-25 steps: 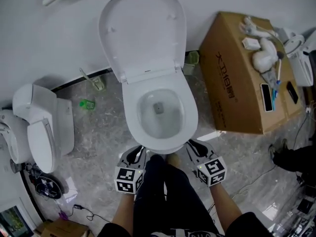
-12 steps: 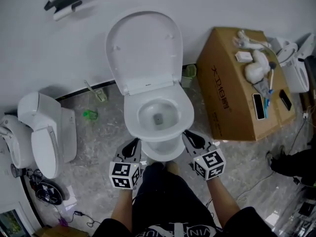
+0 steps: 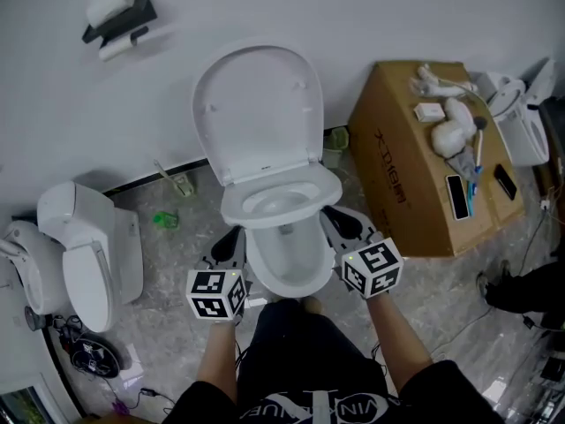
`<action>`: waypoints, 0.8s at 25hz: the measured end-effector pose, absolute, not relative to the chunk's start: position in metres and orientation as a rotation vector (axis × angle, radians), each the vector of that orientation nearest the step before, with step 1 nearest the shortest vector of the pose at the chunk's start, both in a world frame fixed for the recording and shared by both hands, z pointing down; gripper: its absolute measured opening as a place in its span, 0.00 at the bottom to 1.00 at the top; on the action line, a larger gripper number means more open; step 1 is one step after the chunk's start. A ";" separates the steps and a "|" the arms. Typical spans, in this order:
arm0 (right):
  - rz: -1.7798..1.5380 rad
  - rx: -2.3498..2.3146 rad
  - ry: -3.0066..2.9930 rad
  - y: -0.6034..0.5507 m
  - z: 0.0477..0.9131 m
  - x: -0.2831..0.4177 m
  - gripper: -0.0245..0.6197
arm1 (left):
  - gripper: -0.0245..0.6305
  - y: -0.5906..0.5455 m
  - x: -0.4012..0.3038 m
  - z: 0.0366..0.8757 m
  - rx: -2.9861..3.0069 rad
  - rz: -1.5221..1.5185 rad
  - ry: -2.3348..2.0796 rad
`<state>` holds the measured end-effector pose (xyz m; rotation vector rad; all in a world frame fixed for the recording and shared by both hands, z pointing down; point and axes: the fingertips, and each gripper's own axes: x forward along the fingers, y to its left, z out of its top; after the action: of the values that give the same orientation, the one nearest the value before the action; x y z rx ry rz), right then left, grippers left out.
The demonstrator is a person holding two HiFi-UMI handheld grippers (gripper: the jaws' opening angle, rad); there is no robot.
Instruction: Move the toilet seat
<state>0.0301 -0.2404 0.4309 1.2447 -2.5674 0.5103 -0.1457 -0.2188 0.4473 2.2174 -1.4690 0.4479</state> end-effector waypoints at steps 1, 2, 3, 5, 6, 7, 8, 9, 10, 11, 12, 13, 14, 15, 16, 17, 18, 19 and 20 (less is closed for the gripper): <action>0.506 1.248 -2.575 -0.247 0.427 0.029 0.11 | 0.05 -0.225 -0.147 0.443 2.224 0.442 -1.474; 0.501 1.251 -2.581 -0.254 0.423 0.027 0.10 | 0.05 -0.231 -0.149 0.439 2.230 0.437 -1.479; 0.493 1.254 -2.586 -0.261 0.419 0.025 0.10 | 0.05 -0.238 -0.150 0.435 2.235 0.431 -1.482; 0.471 1.261 -2.591 -0.275 0.411 0.023 0.10 | 0.05 -0.251 -0.153 0.428 2.245 0.421 -1.486; 0.458 1.265 -2.592 -0.281 0.408 0.021 0.10 | 0.05 -0.257 -0.154 0.425 2.252 0.418 -1.487; 0.444 1.269 -2.594 -0.288 0.405 0.020 0.10 | 0.05 -0.263 -0.155 0.422 2.260 0.414 -1.488; 0.427 1.271 -2.596 -0.295 0.402 0.019 0.10 | 0.05 -0.270 -0.156 0.419 2.269 0.412 -1.486; 0.410 1.271 -2.598 -0.302 0.399 0.017 0.10 | 0.04 -0.277 -0.157 0.416 2.279 0.411 -1.484; 0.392 1.269 -2.598 -0.309 0.396 0.015 0.10 | 0.04 -0.284 -0.159 0.413 2.288 0.409 -1.479; 0.375 1.266 -2.597 -0.317 0.393 0.014 0.10 | 0.04 -0.291 -0.160 0.410 2.297 0.406 -1.475; 0.360 1.263 -2.595 -0.324 0.390 0.012 0.09 | 0.04 -0.299 -0.162 0.407 2.305 0.404 -1.473; 0.346 1.260 -2.593 -0.332 0.387 0.010 0.09 | 0.04 -0.306 -0.163 0.405 2.312 0.403 -1.472; 0.334 1.259 -2.591 -0.339 0.385 0.008 0.09 | 0.04 -0.312 -0.165 0.403 2.319 0.406 -1.473; 0.325 1.258 -2.589 -0.346 0.383 0.007 0.09 | 0.04 -0.319 -0.166 0.401 2.326 0.410 -1.473; 0.319 1.259 -2.588 -0.353 0.381 0.005 0.09 | 0.04 -0.326 -0.167 0.399 2.333 0.415 -1.473; 0.314 1.260 -2.587 -0.360 0.380 0.004 0.09 | 0.04 -0.332 -0.169 0.398 2.339 0.420 -1.471; 0.310 1.262 -2.586 -0.366 0.379 0.002 0.09 | 0.04 -0.338 -0.170 0.396 2.346 0.424 -1.468; 0.305 1.264 -2.585 -0.372 0.377 0.001 0.08 | 0.04 -0.343 -0.171 0.395 2.351 0.427 -1.466; 0.300 1.267 -2.586 -0.378 0.376 0.000 0.08 | 0.04 -0.349 -0.172 0.394 2.357 0.430 -1.466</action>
<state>-0.0001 -0.3784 0.3763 1.2668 -2.5856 0.2999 -0.1720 -0.3493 0.3940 2.3571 -1.4657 0.4303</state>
